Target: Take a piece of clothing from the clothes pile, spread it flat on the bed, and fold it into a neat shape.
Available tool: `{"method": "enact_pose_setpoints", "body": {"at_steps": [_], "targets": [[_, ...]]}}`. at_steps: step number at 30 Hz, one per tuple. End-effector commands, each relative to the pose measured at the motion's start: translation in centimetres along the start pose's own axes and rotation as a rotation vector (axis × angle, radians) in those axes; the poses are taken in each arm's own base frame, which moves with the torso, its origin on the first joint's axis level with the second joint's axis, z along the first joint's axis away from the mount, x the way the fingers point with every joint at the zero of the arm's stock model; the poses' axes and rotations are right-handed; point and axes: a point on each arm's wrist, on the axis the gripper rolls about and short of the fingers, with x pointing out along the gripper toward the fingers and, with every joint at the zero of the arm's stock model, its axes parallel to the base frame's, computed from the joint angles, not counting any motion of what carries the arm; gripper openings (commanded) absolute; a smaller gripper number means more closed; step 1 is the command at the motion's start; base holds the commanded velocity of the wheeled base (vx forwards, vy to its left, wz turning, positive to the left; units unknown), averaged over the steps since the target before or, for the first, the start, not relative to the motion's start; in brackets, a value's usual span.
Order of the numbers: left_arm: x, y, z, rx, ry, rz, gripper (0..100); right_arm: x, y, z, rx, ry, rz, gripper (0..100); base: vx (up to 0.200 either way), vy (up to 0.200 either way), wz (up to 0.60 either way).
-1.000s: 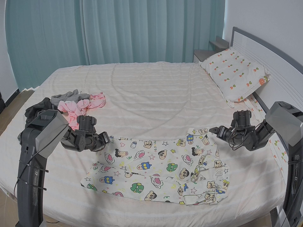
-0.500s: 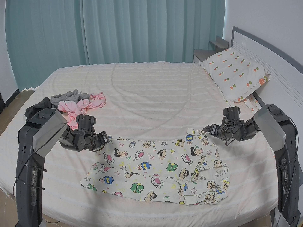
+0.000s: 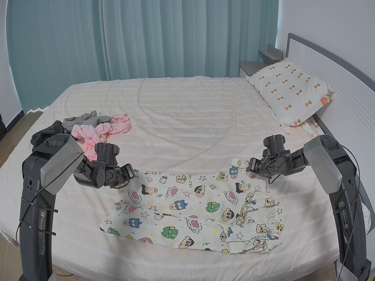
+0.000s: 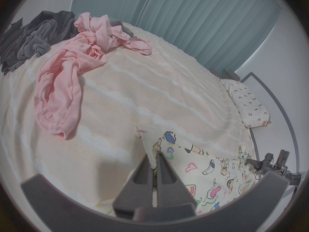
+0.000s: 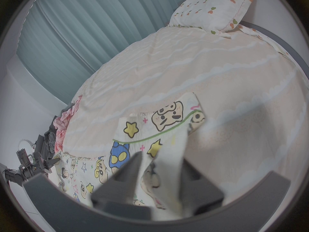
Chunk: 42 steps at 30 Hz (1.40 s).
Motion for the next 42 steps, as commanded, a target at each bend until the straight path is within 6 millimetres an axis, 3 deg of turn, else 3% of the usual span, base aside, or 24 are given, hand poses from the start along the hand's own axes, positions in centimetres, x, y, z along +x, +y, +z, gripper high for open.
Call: {"method": "enact_pose_setpoints", "body": {"at_steps": [1,7,14,23,42], "targets": [[0.0,-0.1,0.0,0.001,0.001,-0.002,0,0.1,0.0,0.1,0.014,-0.003,0.004,0,0.0,0.0,0.0],[-1.4,-0.5,0.0,0.002,-0.001,0.012,0,-0.4,-0.4,0.8,0.084,-0.021,0.013,0,0.0,0.0,0.0],[-2.5,-0.9,0.4,0.002,-0.035,0.0,0,-4.9,-0.5,2.6,0.159,-0.001,0.103,0,0.0,0.0,0.0],[-3.5,-1.6,1.2,-0.018,-0.096,-0.018,0,-7.1,-1.5,1.9,0.156,0.01,0.193,0,0.0,0.0,0.0],[-5.5,-1.7,1.6,-0.023,-0.101,-0.018,0,-11.4,-0.9,0.7,0.118,0.034,0.379,0,0.0,0.0,0.0]]}}
